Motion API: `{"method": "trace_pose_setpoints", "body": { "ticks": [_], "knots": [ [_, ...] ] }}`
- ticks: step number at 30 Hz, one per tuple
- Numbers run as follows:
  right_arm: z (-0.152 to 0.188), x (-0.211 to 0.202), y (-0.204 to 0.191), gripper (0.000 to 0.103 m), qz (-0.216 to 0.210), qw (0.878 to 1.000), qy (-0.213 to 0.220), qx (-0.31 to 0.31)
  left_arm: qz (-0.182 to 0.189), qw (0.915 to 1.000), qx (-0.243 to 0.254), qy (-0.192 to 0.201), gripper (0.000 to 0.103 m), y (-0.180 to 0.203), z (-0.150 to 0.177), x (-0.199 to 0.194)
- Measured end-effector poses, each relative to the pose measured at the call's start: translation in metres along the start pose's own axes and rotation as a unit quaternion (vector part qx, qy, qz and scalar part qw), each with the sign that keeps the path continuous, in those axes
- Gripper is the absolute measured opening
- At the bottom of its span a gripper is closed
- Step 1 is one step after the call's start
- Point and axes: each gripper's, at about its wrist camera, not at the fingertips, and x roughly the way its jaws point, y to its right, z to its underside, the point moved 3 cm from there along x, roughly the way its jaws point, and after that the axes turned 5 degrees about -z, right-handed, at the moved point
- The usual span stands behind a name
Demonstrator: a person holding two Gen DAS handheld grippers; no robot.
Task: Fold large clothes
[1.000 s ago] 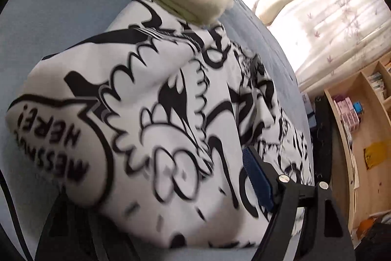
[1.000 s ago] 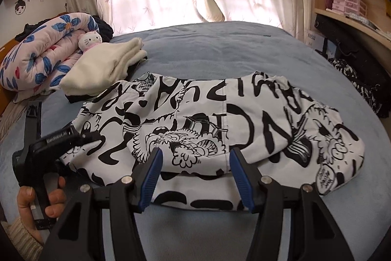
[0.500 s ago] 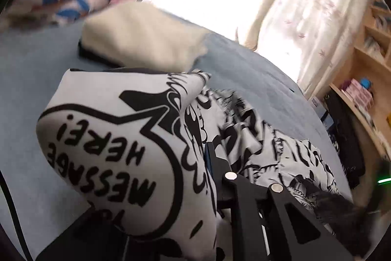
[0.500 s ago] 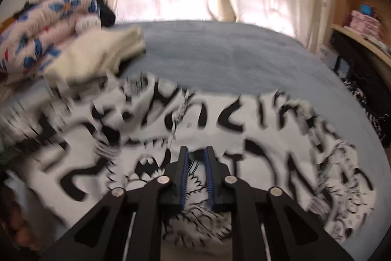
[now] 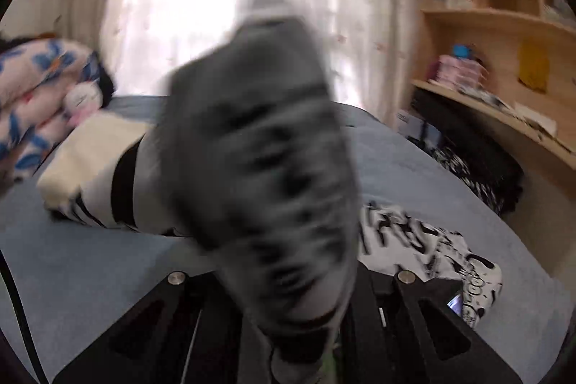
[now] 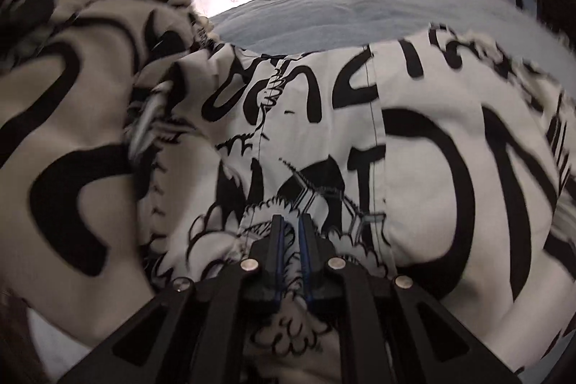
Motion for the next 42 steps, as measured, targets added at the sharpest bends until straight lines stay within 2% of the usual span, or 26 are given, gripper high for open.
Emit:
{"method": "trace_pose_setpoints", "body": {
  "ticks": [3,5,6,8,10,12,14,16,17,19,22,23,26,28,31,32,35,37,40,41,42],
  "knots": [
    [0.004,-0.035,0.017,0.010,-0.045,0.998,-0.003,0.044,0.013,0.9987,0.048,-0.005,0.008,0.046,-0.005,0.011],
    [0.011,-0.073,0.038,0.010,-0.045,0.996,0.014,0.080,0.024,0.9972,0.071,-0.007,0.008,0.075,-0.005,0.019],
    [0.014,-0.089,0.049,0.010,-0.027,0.995,0.024,0.089,0.033,0.9961,0.081,-0.011,0.008,0.092,-0.003,0.024],
    [0.019,-0.127,0.076,0.010,0.040,0.993,0.051,0.100,0.049,0.9933,0.103,-0.016,0.009,0.125,0.003,0.034],
    [0.026,-0.162,0.109,0.010,0.116,0.983,0.076,0.119,0.073,0.9893,0.124,-0.025,0.009,0.160,0.017,0.046],
    [0.035,-0.191,0.146,0.010,0.165,0.971,0.087,0.152,0.092,0.9842,0.144,-0.047,0.010,0.191,0.036,0.060],
    [0.044,-0.204,0.171,0.010,0.183,0.962,0.089,0.181,0.091,0.9745,0.181,-0.097,0.010,0.223,0.069,0.088],
    [0.054,-0.212,0.189,0.010,0.190,0.957,0.081,0.205,0.068,0.9632,0.218,-0.143,0.011,0.240,0.105,0.112],
    [0.057,-0.212,0.196,0.010,0.185,0.956,0.076,0.216,0.061,0.9612,0.226,-0.146,0.011,0.243,0.115,0.117],
    [0.062,-0.214,0.206,0.010,0.172,0.955,0.073,0.229,0.059,0.9624,0.229,-0.133,0.011,0.242,0.120,0.115],
    [0.065,-0.218,0.210,0.010,0.161,0.956,0.078,0.233,0.101,0.9680,0.181,-0.141,0.011,0.235,0.104,0.106],
    [0.066,-0.219,0.212,0.010,0.161,0.955,0.080,0.235,0.116,0.9705,0.165,-0.133,0.011,0.233,0.096,0.099],
    [0.067,-0.212,0.207,0.010,0.154,0.954,0.082,0.243,0.137,0.9711,0.162,-0.109,0.011,0.249,0.088,0.084],
    [0.064,-0.212,0.210,0.010,0.155,0.952,0.082,0.251,0.151,0.9671,0.158,-0.129,0.011,0.254,0.099,0.094],
    [0.066,-0.214,0.214,0.010,0.161,0.949,0.082,0.256,0.145,0.9610,0.157,-0.176,0.011,0.258,0.125,0.117],
    [0.066,-0.217,0.215,0.010,0.166,0.949,0.084,0.256,0.148,0.9615,0.153,-0.174,0.011,0.256,0.127,0.117],
    [0.065,-0.229,0.212,0.010,0.173,0.949,0.090,0.247,0.153,0.9625,0.149,-0.168,0.012,0.249,0.121,0.105],
    [0.064,-0.236,0.211,0.010,0.175,0.948,0.095,0.249,0.154,0.9592,0.155,-0.180,0.016,0.242,0.113,0.099],
    [0.061,-0.243,0.210,0.011,0.154,0.946,0.102,0.265,0.170,0.9526,0.146,-0.206,0.025,0.235,0.100,0.091],
    [0.060,-0.246,0.209,0.014,0.141,0.946,0.106,0.270,0.174,0.9510,0.139,-0.214,0.027,0.236,0.096,0.090],
    [0.058,-0.248,0.208,0.023,0.130,0.946,0.110,0.276,0.176,0.9491,0.135,-0.223,0.029,0.235,0.095,0.089]
  ]
}}
